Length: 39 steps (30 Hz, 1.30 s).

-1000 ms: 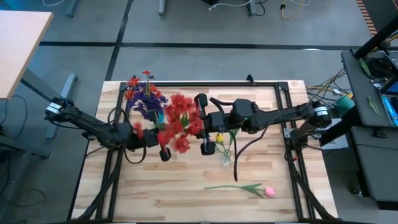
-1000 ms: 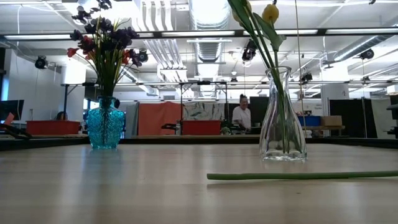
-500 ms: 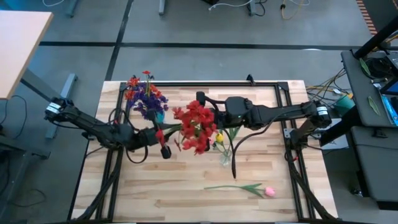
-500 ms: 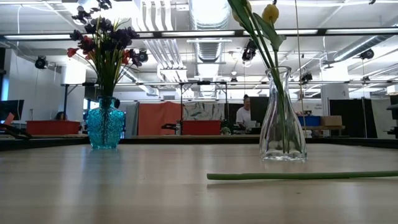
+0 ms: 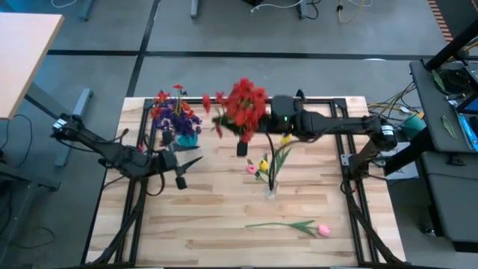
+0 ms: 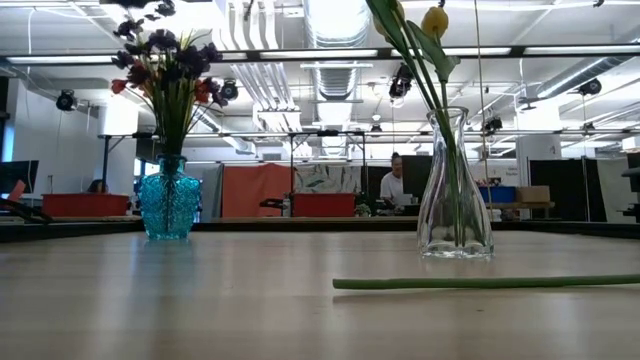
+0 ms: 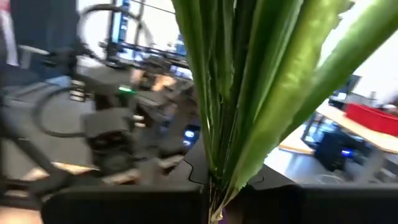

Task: Sort flowers into vase by color
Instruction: Put the red flowers into the blue vase

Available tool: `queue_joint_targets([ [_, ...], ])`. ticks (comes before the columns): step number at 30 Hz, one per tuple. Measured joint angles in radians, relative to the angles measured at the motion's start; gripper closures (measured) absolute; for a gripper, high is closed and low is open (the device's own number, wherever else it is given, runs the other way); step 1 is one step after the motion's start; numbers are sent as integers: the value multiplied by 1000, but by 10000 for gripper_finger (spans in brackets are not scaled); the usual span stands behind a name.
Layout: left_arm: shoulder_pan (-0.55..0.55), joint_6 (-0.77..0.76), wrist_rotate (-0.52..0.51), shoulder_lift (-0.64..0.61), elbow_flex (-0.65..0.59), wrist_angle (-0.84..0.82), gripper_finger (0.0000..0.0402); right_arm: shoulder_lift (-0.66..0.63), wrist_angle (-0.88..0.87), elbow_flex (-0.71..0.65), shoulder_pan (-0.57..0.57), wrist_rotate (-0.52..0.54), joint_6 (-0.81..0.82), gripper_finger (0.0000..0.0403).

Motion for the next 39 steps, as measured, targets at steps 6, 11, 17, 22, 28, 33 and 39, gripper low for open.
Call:
queue_joint_targets([
  [6, -34, -167, 0, -103, 0, -232, 212, -37, -28, -4, -137, -6, 10, 393],
  [11, -76, -195, 1, -149, 20, -306, 205, -85, -48, -15, -224, -29, -14, 393],
  [17, -108, -261, 50, -166, 52, -365, 205, -103, -27, -73, -303, -98, 24, 393],
  [22, -123, -385, 120, -168, 89, -507, 205, -103, -14, -134, -316, -108, 31, 393],
  [28, -130, -583, 247, -160, 130, -718, 205, -103, 124, -165, -289, -105, 89, 393],
  [33, -130, -704, 305, -145, 112, -826, 205, -76, 154, -147, -199, -67, 90, 393],
  [39, -130, -863, 238, -144, 48, -921, 205, -40, 163, -84, -109, -1, 141, 393],
])
